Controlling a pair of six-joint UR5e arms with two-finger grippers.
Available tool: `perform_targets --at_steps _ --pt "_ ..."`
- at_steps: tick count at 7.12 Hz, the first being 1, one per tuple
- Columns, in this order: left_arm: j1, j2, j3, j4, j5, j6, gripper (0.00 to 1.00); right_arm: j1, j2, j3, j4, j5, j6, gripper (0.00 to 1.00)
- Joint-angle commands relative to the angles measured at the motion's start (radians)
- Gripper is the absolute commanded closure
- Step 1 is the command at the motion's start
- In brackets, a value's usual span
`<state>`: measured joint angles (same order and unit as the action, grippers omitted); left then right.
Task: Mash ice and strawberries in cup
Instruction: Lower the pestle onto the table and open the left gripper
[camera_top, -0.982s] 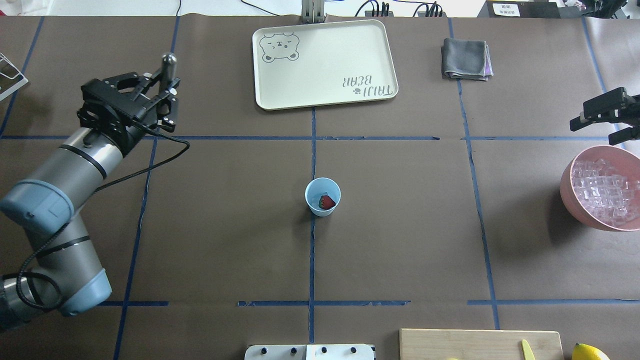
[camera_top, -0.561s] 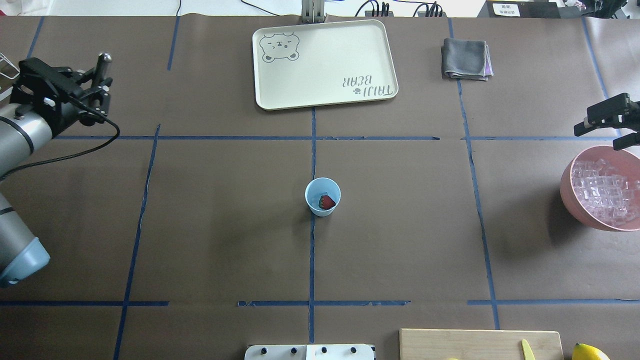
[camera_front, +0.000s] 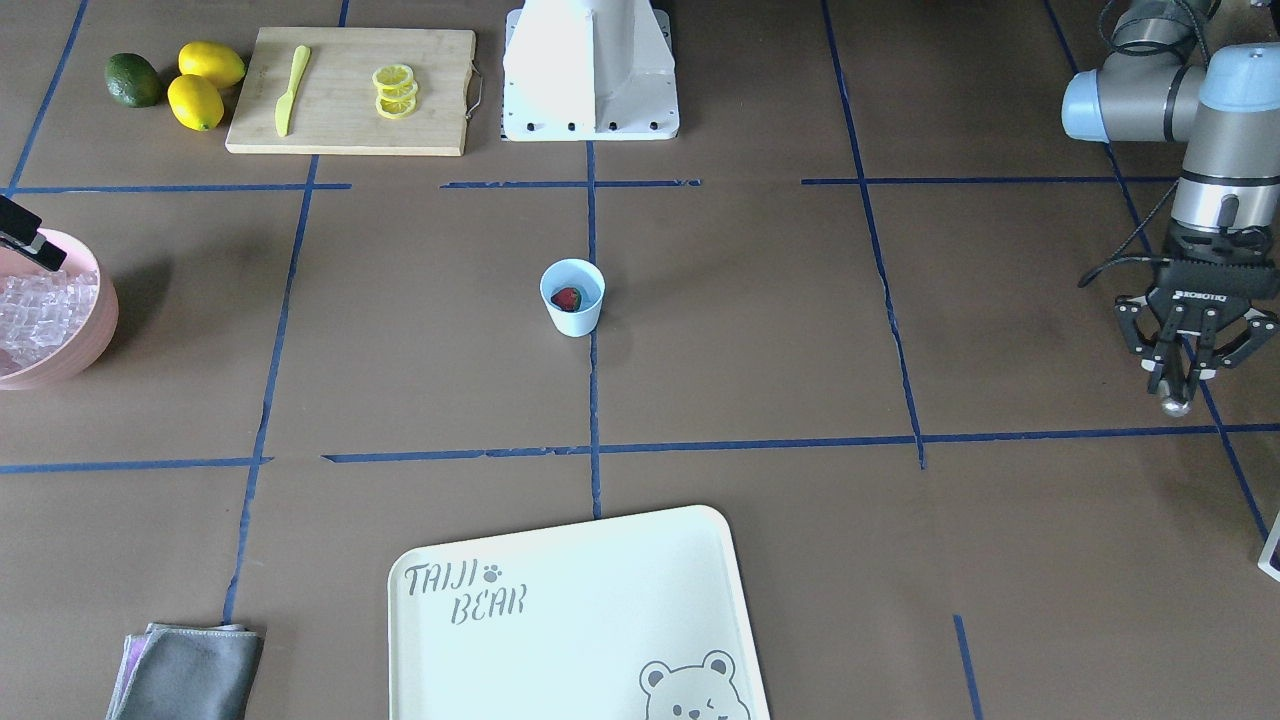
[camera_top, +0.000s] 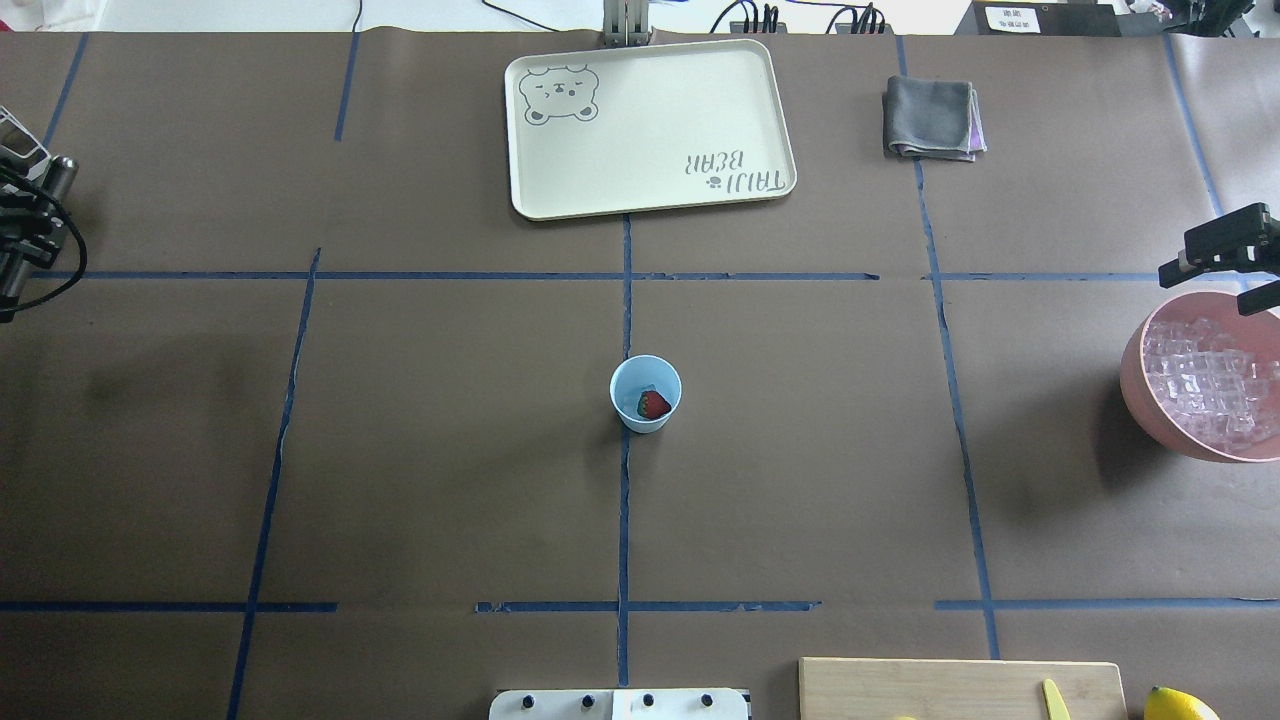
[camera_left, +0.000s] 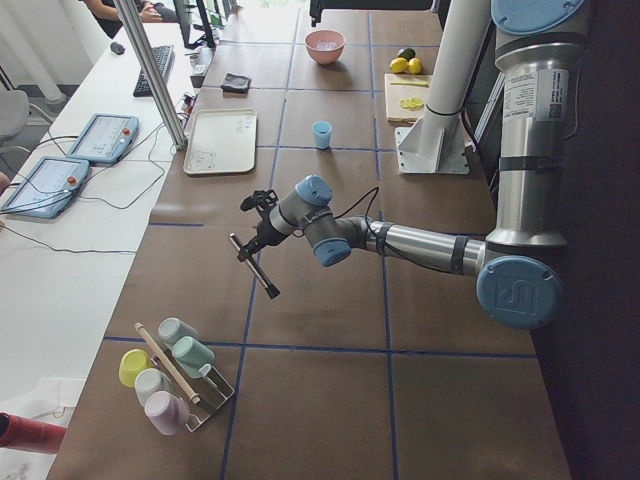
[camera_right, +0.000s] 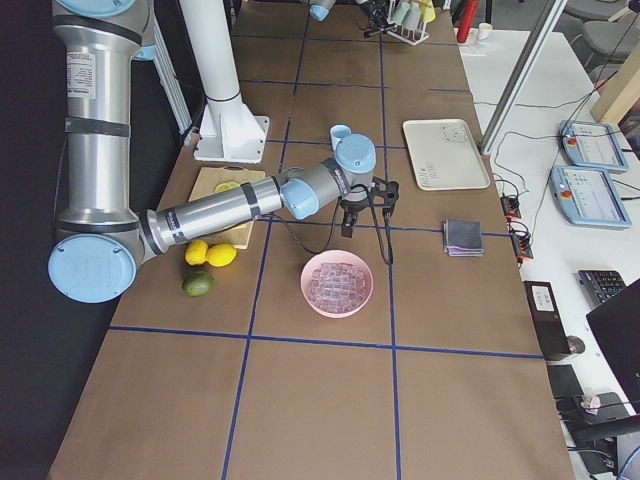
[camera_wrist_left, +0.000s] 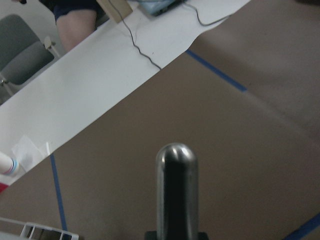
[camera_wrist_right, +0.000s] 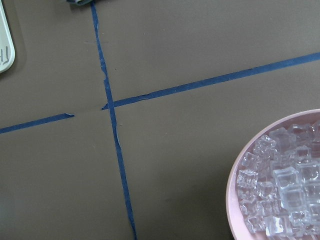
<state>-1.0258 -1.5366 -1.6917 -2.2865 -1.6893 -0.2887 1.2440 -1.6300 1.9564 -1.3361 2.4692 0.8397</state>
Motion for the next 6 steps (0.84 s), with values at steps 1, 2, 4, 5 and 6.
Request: perform_targets --at_steps 1,2,4,5,6 --pt "-0.034 -0.01 -0.006 0.394 -0.128 -0.001 1.0 0.0 -0.001 0.002 0.0 0.001 -0.001 0.0" --pt "-0.033 -0.008 0.024 0.419 -0.145 -0.013 1.0 0.0 0.001 0.001 0.0 0.001 -0.001 0.0" --pt "-0.031 -0.073 0.023 0.626 -0.263 -0.043 1.0 0.0 0.001 0.005 0.002 -0.001 -0.001 0.0" --pt "-0.031 -0.085 0.029 0.636 -0.297 -0.053 1.0 0.0 -0.001 0.007 0.002 -0.001 -0.001 0.0" --pt "-0.028 -0.095 0.03 0.634 -0.367 -0.107 1.0 0.0 0.001 0.007 0.002 -0.001 -0.001 0.0"
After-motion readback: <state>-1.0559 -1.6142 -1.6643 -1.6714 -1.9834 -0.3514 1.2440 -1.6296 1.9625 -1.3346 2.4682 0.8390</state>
